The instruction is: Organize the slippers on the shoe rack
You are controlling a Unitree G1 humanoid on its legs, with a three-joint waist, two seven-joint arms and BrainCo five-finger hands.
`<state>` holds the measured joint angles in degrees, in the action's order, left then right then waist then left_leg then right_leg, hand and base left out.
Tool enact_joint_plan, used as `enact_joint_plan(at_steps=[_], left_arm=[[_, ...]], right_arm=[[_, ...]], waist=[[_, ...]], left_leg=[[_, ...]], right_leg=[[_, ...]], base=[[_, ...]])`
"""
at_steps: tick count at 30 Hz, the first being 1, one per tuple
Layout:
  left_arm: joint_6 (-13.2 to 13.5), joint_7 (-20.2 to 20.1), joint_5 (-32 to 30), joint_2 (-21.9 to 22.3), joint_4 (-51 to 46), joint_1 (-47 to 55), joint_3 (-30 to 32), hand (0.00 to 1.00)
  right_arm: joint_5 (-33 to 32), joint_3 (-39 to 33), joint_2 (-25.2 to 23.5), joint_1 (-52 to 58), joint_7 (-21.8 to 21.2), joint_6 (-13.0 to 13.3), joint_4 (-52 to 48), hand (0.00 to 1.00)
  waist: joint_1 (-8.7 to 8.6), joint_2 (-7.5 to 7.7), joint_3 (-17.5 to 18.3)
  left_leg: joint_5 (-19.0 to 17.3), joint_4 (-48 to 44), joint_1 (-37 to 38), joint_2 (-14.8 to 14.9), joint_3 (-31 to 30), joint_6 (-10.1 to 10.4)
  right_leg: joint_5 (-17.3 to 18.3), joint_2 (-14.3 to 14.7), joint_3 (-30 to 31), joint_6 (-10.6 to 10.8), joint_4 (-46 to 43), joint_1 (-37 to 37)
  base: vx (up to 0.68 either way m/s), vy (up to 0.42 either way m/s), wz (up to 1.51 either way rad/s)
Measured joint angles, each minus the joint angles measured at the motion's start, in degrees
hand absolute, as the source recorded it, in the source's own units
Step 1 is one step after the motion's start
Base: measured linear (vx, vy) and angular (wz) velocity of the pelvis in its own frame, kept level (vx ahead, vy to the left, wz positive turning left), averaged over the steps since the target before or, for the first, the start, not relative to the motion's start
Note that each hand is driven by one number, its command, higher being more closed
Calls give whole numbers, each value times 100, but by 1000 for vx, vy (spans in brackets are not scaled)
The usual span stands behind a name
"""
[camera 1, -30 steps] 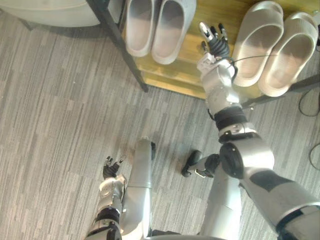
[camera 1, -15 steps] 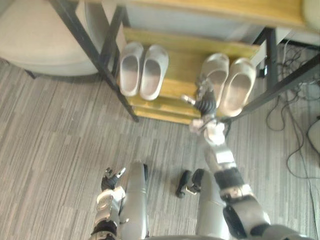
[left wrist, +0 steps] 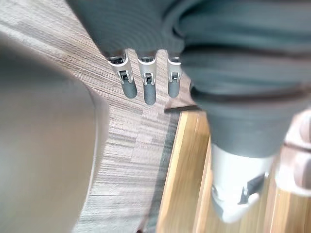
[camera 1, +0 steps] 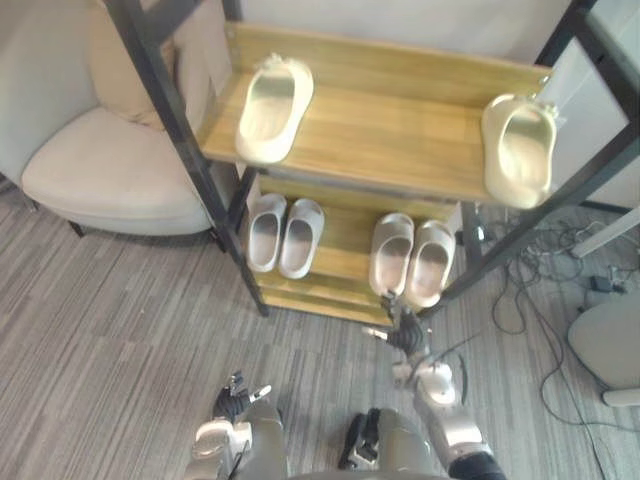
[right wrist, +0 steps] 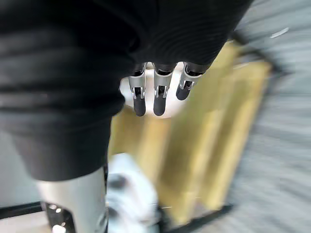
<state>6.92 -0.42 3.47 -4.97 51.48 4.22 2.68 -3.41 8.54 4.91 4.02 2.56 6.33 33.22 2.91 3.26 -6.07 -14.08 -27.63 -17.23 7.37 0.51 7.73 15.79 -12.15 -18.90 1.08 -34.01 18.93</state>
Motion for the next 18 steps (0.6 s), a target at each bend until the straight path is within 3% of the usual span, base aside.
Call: enact_joint_plan(at_steps=[4,9,10,11,12,14,15,16,18], left_arm=[[-1,6,10,38,108,-7,-326,0],[-2,17,57,-21,92,-72,-586,0],[-61,25,85,-116,-395,-55,-1061,0],[-61,22,95,-145,-557,-56,-1150,0],[142,-8,433,-245,-1226,-111,-1412,0],[273,17,853,-274,-2035,-716,-1574,0],[406,82,1055,-297,-2064,-1024,-1581,0],[688,161,1120,-356,-2157,-1147,-1774,0],[713,150,707,-322,-2182,-825,-2283,0]], right_arm=[[145,-460,15,91,-23,-76,1660,0],[229,-920,32,95,-16,-95,2353,0],[228,-1087,2,88,-12,-95,2475,0],[228,-1101,5,89,-12,-95,2489,0],[223,-1190,5,81,28,-90,2555,0],[212,-1279,5,66,-11,-97,2599,0],[174,-1282,2,34,-28,-97,2617,0],[107,-1285,7,-32,12,-97,2660,0],[109,-1322,28,-38,114,-97,2674,0]], waist=[[-86,-187,164],[-219,-258,209],[-230,-259,208],[-229,-262,207],[-239,-295,220],[-243,-331,244],[-258,-358,246],[-413,-396,254],[-409,-466,262]], left_leg=[[559,1181,638,-80,59,-100],[936,1917,1120,-132,52,-171],[1022,2104,1270,-177,46,-199],[1040,2136,1292,-183,45,-206],[1068,2262,1370,-171,60,-209],[1200,2478,1416,-219,39,-234],[1267,2567,1422,-259,1,-247],[1342,2730,1567,-278,-35,-264],[1340,2790,1738,-285,-15,-265]], right_leg=[[-637,194,-18,113,1258,-622],[-1181,357,-118,187,2298,-1222],[-1323,406,-141,197,2581,-1426],[-1342,408,-148,202,2630,-1461],[-1418,425,-153,220,2774,-1511],[-1465,425,-144,225,2906,-1555],[-1527,437,-168,237,3002,-1628],[-1568,468,-149,260,3154,-1770],[-1579,486,-102,277,3240,-1909]], base=[[42,70,-4],[32,42,4],[5,14,6],[-13,16,9],[-41,9,6],[-25,6,2],[0,0,0],[0,0,0],[46,8,0]])
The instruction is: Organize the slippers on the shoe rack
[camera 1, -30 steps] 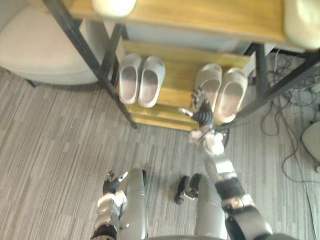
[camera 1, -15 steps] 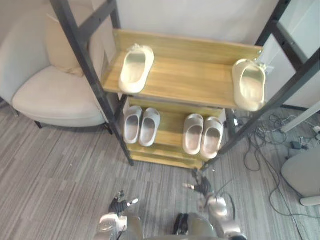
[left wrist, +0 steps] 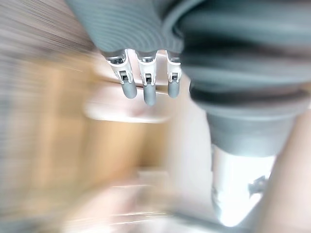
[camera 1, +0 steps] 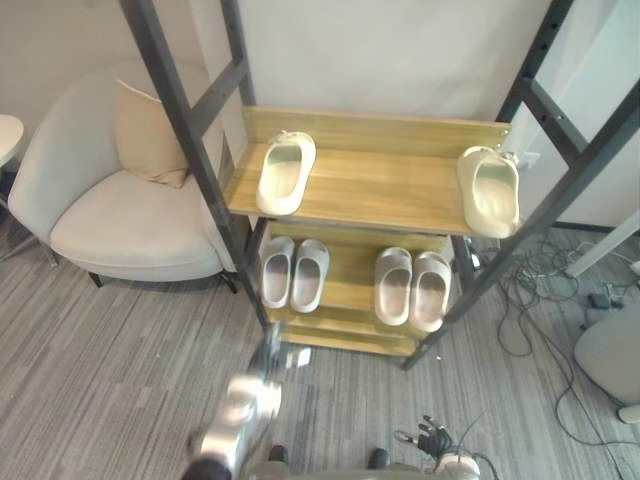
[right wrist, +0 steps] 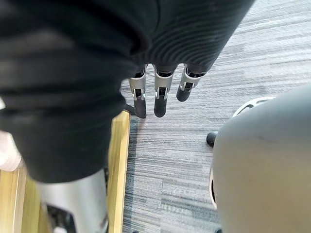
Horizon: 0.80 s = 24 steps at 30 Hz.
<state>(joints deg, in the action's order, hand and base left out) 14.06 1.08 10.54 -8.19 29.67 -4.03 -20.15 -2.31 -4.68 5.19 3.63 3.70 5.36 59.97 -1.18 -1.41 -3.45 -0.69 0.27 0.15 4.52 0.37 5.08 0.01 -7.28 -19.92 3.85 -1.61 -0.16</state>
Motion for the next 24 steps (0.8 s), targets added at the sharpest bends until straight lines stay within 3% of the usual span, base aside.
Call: enact_joint_plan(at_steps=[3,5,9,18,24], left_arm=[[-314,-130,-265,112,30,515,-670,0],[-493,-159,-268,62,-258,598,-1109,0],[-306,-163,-128,-4,-1816,471,-1342,0],[-279,-225,216,-62,-2239,-139,-1282,0],[-244,-14,333,-121,-2849,-538,-1206,0]], right_arm=[[-1,-87,-2,-18,65,-1,53,0],[-5,-81,-21,-42,125,-2,73,0],[-5,-68,-18,-29,195,-8,56,0],[-5,94,-14,21,186,-9,-48,0],[-4,93,-9,30,127,-9,-53,0]], waist=[[41,-80,-1],[66,-18,-62],[53,-9,-47],[22,2,-27],[16,11,-16]], left_leg=[[-9,67,-20,21,-45,10],[-9,101,-10,54,-67,14],[-7,213,102,64,-16,18],[-24,360,310,50,66,-9],[-25,362,331,44,99,-11]], right_leg=[[7,29,-34,9,26,36],[22,69,-47,-1,26,27],[15,96,-10,-37,71,-18],[-6,111,40,-60,207,-180],[-64,111,72,-72,276,-205]], base=[[71,-8,7],[55,-24,5],[62,3,-5],[49,26,-4],[-3,18,-3]])
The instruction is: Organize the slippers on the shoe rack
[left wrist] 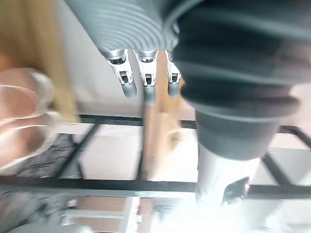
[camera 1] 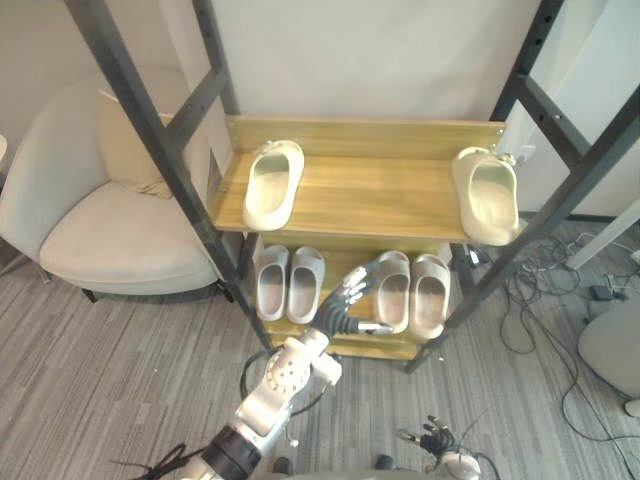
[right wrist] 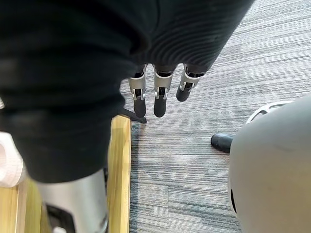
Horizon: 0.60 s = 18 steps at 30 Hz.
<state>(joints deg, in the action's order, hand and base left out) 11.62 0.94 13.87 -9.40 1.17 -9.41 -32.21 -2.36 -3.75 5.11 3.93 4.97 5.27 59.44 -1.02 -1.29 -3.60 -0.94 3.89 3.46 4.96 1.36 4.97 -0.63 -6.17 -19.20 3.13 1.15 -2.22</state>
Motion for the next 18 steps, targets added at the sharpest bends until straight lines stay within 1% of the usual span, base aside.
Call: enact_joint_plan(at_steps=[2,5,9,11,12,15,16,17,18], left_arm=[[61,63,-3,8,-62,-180,122,0],[62,252,-26,4,-61,-521,391,0],[77,524,-81,-98,-26,-1000,966,0],[111,717,-249,-146,222,-1385,1372,0],[113,766,-283,-178,307,-1478,1442,0],[112,929,-472,-602,884,-2040,1895,0],[112,946,-490,-644,935,-2084,1932,0],[92,1044,-492,-869,1234,-2369,2059,0],[88,1056,-492,-918,1279,-2424,2077,0]], right_arm=[[1,-1,7,1,-30,0,-1,0],[-1,-3,27,2,-55,1,-9,0],[0,-8,93,20,-103,1,-11,0],[-2,-45,164,45,-161,1,-14,0],[-3,-58,173,51,-162,1,-16,0],[-3,-106,190,58,-222,0,-33,0],[-3,-120,189,58,-232,0,-37,0],[-3,-214,177,102,-271,-7,-103,0],[-3,-237,173,106,-274,-8,-133,0]], waist=[[-1,0,3],[-17,4,7],[-66,34,51],[-107,37,63],[-121,36,64],[-181,35,72],[-181,34,71],[-197,33,72],[-199,34,72]], left_leg=[[1,-1,-2,-5,46,0],[2,-5,0,-14,100,-1],[4,-5,-24,-23,116,-1],[6,2,-33,-39,124,-3],[6,5,-31,-40,127,-3],[6,67,-29,-34,262,-3],[7,76,-27,-34,289,-2],[6,100,-32,-37,328,-3],[6,103,-35,-38,341,-3]], right_leg=[[-67,8,49,15,81,-7],[-121,7,102,17,129,1],[-172,10,106,26,237,-8],[-232,10,112,40,333,-40],[-233,10,113,40,339,-43],[-284,26,197,32,391,23],[-289,26,213,34,391,34],[-298,25,263,35,391,87],[-299,24,271,35,391,98]], base=[[-25,29,-12],[-29,31,-10],[-7,10,-2],[0,0,0],[0,0,0],[15,20,-14],[20,26,-26],[22,22,-16],[26,25,-17]])
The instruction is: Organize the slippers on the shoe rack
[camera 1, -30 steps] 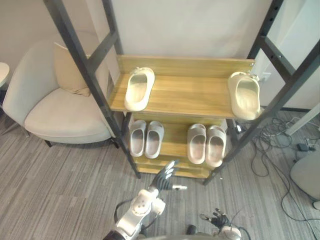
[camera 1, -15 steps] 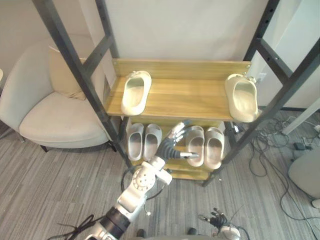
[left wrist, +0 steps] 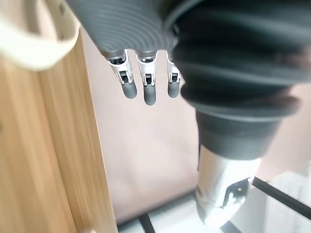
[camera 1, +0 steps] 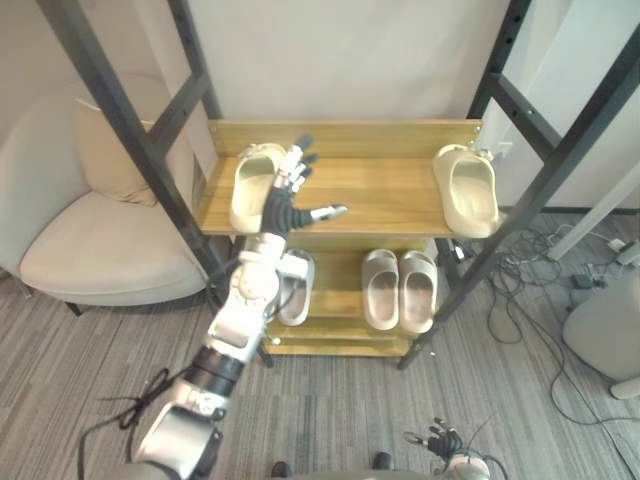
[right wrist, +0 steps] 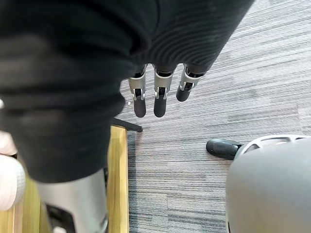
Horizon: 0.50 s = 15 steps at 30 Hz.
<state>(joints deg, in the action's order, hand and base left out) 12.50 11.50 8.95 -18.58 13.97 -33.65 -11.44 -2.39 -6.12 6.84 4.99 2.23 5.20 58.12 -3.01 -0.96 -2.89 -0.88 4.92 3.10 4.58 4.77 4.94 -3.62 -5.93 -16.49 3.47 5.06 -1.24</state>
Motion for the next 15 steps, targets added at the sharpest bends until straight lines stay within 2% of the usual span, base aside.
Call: enact_joint_plan(at_steps=[2,5,10,15], left_arm=[[-46,81,-34,-304,202,-278,126,0],[-68,172,-46,-500,280,-782,259,0],[-108,200,-149,-635,520,-1361,259,0],[-221,182,-327,-684,649,-1521,245,0]], right_arm=[[-2,-50,-3,102,-3,-1,-110,0],[-11,-71,-3,132,-23,-2,-122,0],[-53,-72,-24,267,-126,13,-361,0],[-162,-44,-130,354,-123,11,-600,0]], waist=[[-26,3,2],[4,12,9],[20,3,18],[22,-25,36]], left_leg=[[0,27,-5,-1,101,0],[0,26,-137,-4,196,0],[-2,14,-160,-1,377,2],[-4,-7,-218,11,429,4]], right_leg=[[-8,-4,113,8,-1,59],[-40,-9,198,29,-2,229],[-47,-9,356,21,-17,325],[-46,-8,436,20,-98,446]], base=[[20,18,-15],[13,14,-14],[8,1,-14],[-19,-8,-9]])
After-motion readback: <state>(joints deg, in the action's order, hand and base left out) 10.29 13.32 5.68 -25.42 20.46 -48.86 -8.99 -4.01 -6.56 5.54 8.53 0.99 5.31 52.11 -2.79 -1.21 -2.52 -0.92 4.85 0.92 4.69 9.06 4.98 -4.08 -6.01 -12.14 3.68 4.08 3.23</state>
